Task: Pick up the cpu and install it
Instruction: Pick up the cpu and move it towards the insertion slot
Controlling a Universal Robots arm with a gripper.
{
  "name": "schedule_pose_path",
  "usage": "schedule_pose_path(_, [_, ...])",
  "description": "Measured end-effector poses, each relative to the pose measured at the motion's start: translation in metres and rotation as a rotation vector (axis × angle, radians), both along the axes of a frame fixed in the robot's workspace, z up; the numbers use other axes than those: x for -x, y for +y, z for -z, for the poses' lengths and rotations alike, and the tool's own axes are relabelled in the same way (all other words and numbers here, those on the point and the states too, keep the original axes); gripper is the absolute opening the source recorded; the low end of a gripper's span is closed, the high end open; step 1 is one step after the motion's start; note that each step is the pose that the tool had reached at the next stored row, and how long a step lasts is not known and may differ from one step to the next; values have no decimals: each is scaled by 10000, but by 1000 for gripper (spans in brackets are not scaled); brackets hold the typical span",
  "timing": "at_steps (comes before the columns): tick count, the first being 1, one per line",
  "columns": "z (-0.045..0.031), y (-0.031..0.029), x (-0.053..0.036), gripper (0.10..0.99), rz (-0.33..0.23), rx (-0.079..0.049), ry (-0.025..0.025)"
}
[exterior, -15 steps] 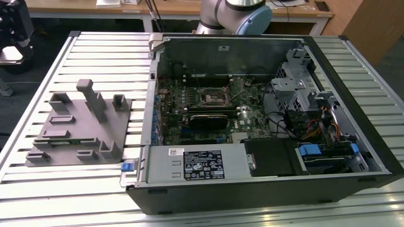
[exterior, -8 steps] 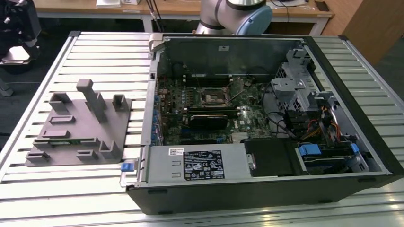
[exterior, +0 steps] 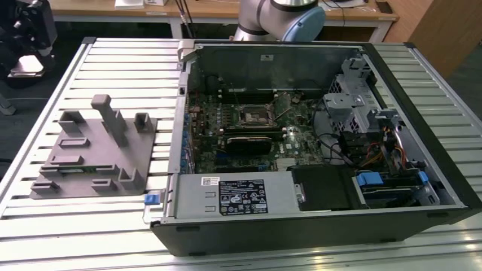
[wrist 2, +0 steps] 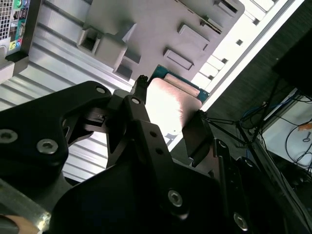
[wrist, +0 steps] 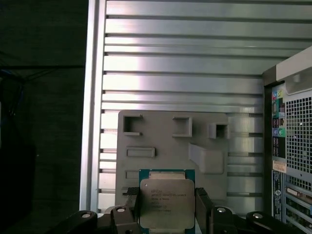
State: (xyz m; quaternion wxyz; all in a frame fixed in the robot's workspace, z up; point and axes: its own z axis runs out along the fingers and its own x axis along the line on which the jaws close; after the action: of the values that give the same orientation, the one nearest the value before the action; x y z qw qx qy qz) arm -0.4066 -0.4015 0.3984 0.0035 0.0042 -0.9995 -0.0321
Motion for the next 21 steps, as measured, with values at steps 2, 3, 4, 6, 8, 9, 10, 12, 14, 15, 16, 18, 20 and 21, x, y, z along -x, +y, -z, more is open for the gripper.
schedule_pose_path(2, [0, 0, -24, 541, 0, 0, -1])
schedule_pose_path(3, [0, 0, -36, 541, 0, 0, -1])
schedule_pose_path(4, [0, 0, -47, 541, 0, 1, 0])
schedule_pose_path(6, [0, 0, -68, 541, 0, 1, 0])
schedule_pose_path(8, [0, 0, -90, 541, 0, 1, 1])
schedule_pose_path(9, [0, 0, -101, 541, 0, 0, 0])
schedule_pose_path(10, [0, 0, -113, 541, 0, 0, 0])
schedule_pose_path(12, [0, 0, -139, 541, 0, 0, 0])
schedule_pose_path(14, [0, 0, -164, 541, 0, 1, 0])
schedule_pose_path(15, [0, 0, -179, 541, 0, 0, 0])
schedule_pose_path(16, [0, 0, -193, 541, 0, 0, 0])
schedule_pose_path(18, [0, 0, -221, 541, 0, 0, 0])
schedule_pose_path(20, [0, 0, -250, 541, 0, 1, 1])
schedule_pose_path(21, [0, 0, -265, 541, 0, 1, 0])
